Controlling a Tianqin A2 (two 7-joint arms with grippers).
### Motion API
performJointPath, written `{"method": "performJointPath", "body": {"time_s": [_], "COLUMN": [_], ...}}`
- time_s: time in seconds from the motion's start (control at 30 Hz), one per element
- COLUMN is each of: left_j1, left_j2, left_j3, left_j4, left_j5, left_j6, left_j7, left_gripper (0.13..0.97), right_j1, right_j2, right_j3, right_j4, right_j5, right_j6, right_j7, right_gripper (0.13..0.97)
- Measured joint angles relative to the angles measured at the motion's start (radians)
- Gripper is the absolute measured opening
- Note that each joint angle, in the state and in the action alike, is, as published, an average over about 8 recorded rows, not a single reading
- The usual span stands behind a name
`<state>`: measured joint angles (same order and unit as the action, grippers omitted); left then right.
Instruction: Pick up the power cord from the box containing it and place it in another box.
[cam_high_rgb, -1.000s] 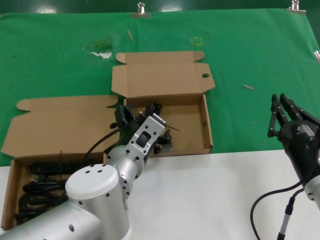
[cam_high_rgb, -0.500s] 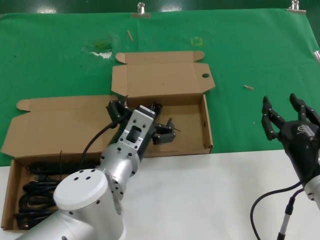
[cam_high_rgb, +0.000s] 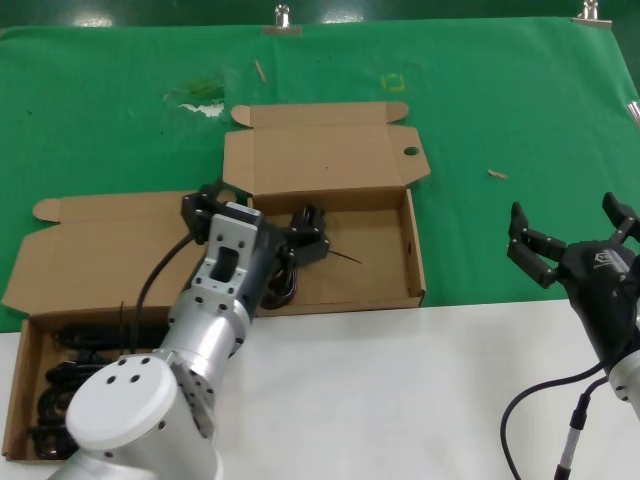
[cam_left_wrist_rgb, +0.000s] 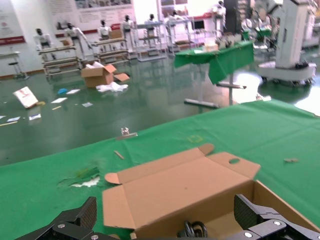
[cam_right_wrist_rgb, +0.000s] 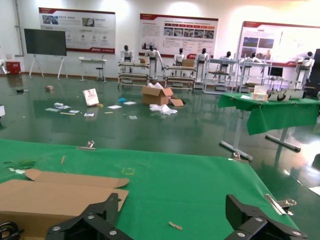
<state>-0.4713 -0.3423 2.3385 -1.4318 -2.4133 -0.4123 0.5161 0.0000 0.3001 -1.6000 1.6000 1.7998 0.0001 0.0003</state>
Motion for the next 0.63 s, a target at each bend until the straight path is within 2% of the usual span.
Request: {"method": "performJointPath", "body": {"time_s": [0.33, 0.53, 0.63], "left_j1": [0.097, 0.156, 0.171], "left_j2": [0.009, 0.014, 0.015], "left_j3": [-0.153, -0.245, -0.268], "left_j4": [-0.035, -0.056, -0.061], "left_j5": [0.127, 0.203, 0.223], "left_j6": [0.085, 0.137, 0.150], "left_j7": [-0.107, -0.171, -0.187], "left_gripper": [0.966, 0.966, 0.966], "right_j1": [0.000, 0.000, 0.000], "right_j2": [0.000, 0.000, 0.000], "right_j3": [0.000, 0.000, 0.000], "right_j4": [0.000, 0.000, 0.000], "right_j5": [0.000, 0.000, 0.000], "right_j6": [0.000, 0.000, 0.000], "right_j7": [0.000, 0.000, 0.000], "right_gripper": [0.838, 0.899, 0.935]}}
